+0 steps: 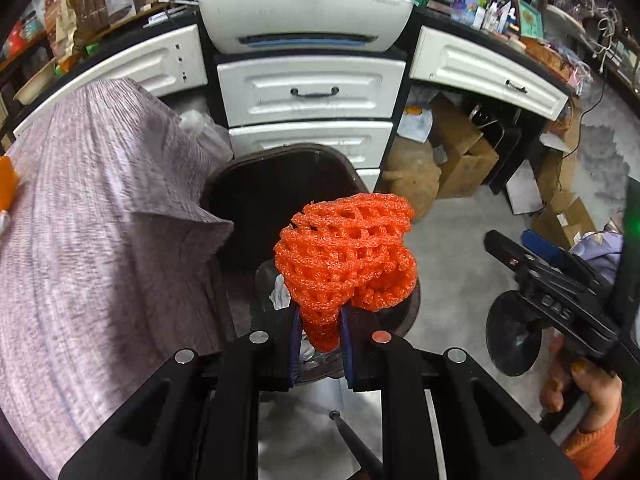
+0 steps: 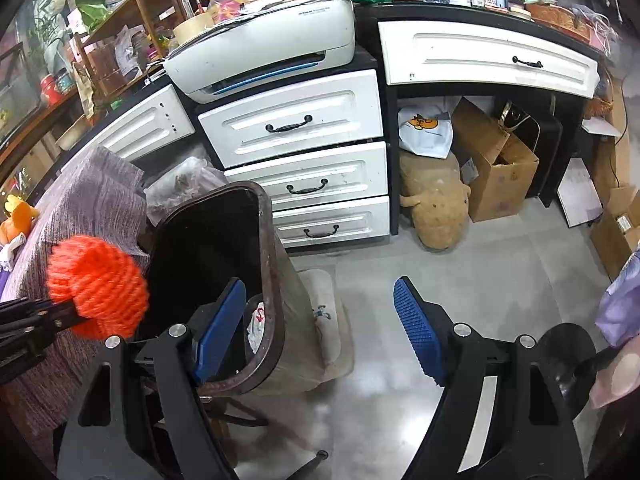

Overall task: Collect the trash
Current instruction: 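Open the right tool over the bin while the left tool releases the orange net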

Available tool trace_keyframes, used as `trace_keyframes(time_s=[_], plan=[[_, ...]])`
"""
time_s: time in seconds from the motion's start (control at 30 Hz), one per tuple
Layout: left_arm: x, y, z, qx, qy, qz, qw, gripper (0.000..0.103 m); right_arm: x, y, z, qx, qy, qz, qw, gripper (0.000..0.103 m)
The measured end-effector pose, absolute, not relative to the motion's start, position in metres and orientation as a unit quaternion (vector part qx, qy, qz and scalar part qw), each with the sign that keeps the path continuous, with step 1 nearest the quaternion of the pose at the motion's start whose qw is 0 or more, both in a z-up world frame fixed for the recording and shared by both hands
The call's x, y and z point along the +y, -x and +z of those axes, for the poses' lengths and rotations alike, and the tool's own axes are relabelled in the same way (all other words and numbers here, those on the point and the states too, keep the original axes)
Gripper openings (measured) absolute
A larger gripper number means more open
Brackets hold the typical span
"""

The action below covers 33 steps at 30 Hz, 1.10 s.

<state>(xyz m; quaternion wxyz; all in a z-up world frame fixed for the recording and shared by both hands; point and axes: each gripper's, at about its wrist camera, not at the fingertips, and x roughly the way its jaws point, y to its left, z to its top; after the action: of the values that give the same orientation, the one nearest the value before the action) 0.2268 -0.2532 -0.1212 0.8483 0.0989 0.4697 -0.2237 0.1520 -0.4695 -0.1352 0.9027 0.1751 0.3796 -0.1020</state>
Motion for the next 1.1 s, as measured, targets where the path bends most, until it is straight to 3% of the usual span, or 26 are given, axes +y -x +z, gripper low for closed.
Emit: trace_keyframes(time_s=[0.23, 0.3, 0.37, 0.4, 0.43, 0.5, 0.73, 1.1], plan=[[-0.266, -0.237, -0.138, 0.481, -0.116, -0.216, 0.841, 0.017, -0.473, -0.151, -0.133, 0.373, -0.182, -0.105, 0.904, 0.076], [-0.269, -0.239, -0.142, 0.486, -0.118, -0.218, 0.838, 0.021, -0.474, -0.150, -0.132, 0.371, -0.181, -0.106, 0.905, 0.076], [-0.271, -0.241, -0.144, 0.489, -0.119, -0.216, 0.837, 0.043, -0.476, -0.147, -0.131, 0.370, -0.183, -0.107, 0.905, 0.076], [-0.271, -0.239, -0.144, 0.487, -0.119, -0.214, 0.838, 0.063, -0.476, -0.147, -0.131, 0.369, -0.184, -0.108, 0.905, 0.076], [-0.271, -0.238, -0.144, 0.482, -0.118, -0.212, 0.842, 0.076, -0.477, -0.146, -0.131, 0.369, -0.185, -0.109, 0.904, 0.076], [-0.271, -0.234, -0.142, 0.472, -0.117, -0.212, 0.848, 0.083, -0.480, -0.145, -0.132, 0.370, -0.190, -0.112, 0.902, 0.076], [-0.277, -0.211, -0.125, 0.438, -0.123, -0.247, 0.856, 0.097, -0.489, -0.144, -0.136, 0.371, -0.209, -0.122, 0.897, 0.079], [-0.256, -0.175, -0.085, 0.389, -0.076, -0.276, 0.876, 0.097, -0.491, -0.139, -0.134, 0.368, -0.218, -0.127, 0.895, 0.080]])
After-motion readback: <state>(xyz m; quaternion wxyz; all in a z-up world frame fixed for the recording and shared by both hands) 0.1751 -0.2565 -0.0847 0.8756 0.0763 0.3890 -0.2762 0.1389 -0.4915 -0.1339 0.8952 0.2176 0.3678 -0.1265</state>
